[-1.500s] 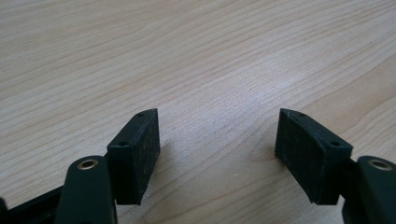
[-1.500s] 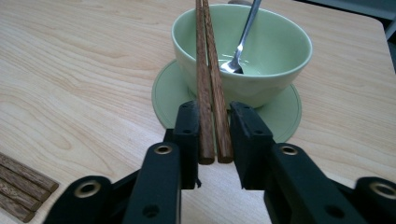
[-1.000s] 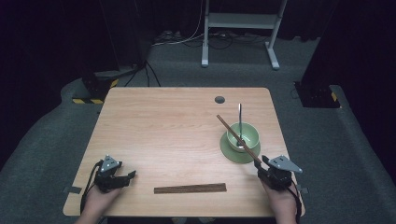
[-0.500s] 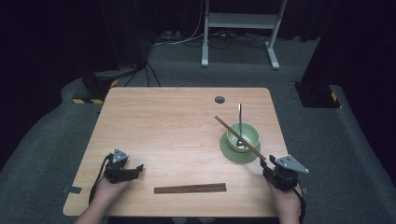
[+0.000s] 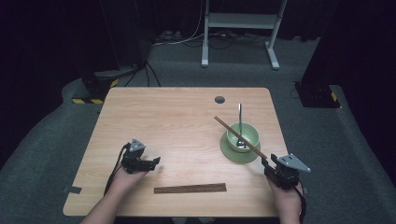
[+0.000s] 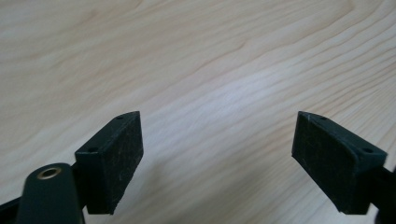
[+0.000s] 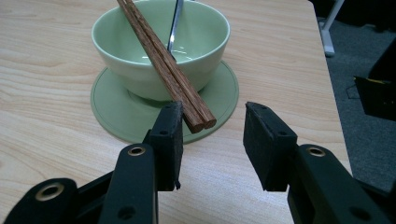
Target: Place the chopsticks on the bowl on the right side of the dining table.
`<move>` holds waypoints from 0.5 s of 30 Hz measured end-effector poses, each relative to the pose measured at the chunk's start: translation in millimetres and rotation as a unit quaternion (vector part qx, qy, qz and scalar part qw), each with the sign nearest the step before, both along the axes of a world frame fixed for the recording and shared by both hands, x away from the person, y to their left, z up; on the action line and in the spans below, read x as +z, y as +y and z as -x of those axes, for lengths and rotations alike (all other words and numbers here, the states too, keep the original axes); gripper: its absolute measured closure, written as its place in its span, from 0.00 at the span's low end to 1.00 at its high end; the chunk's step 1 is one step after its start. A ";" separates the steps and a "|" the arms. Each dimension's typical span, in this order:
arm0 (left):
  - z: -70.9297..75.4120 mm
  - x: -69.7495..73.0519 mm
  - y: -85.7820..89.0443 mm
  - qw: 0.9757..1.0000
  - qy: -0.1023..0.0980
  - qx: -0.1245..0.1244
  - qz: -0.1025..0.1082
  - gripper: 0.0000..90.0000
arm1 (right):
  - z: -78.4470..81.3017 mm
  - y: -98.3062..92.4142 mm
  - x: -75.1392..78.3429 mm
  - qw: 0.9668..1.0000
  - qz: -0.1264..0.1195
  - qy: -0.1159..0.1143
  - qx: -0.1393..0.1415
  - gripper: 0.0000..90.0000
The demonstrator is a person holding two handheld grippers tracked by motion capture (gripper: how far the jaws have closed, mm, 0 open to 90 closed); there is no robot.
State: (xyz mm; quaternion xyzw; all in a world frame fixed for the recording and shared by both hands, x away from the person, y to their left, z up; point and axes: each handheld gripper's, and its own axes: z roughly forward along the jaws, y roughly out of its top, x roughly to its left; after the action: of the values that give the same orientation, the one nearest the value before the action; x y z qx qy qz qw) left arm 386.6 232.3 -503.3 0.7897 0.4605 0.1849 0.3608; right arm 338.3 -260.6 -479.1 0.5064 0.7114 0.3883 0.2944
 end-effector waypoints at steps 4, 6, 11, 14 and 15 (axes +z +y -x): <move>-10.2 8.6 -22.5 0.999 -0.027 -0.022 0.004 0.17 | -3.8 -1.2 1.2 1.000 -0.006 0.004 -0.001 0.64; -14.3 13.1 -36.4 0.998 -0.049 -0.031 0.002 0.17 | -6.2 -2.8 0.9 1.000 -0.015 0.009 -0.003 0.64; -28.4 20.3 -71.6 0.997 -0.054 -0.047 0.023 0.18 | -13.5 -9.1 -1.6 0.999 -0.030 0.014 -0.016 0.64; -35.6 21.7 -90.2 0.996 -0.055 -0.053 0.034 0.18 | -16.5 -11.9 -1.9 0.999 -0.020 0.015 -0.020 0.64; -38.3 22.0 -96.0 0.996 -0.055 -0.055 0.037 0.18 | -17.4 -12.9 -2.1 1.000 -0.011 0.014 -0.020 0.64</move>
State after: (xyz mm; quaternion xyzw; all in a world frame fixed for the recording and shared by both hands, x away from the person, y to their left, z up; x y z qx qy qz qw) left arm 424.9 136.3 -481.3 0.7887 0.4024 0.1907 0.4237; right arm 355.7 -273.6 -481.1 0.5287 0.7009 0.3833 0.2868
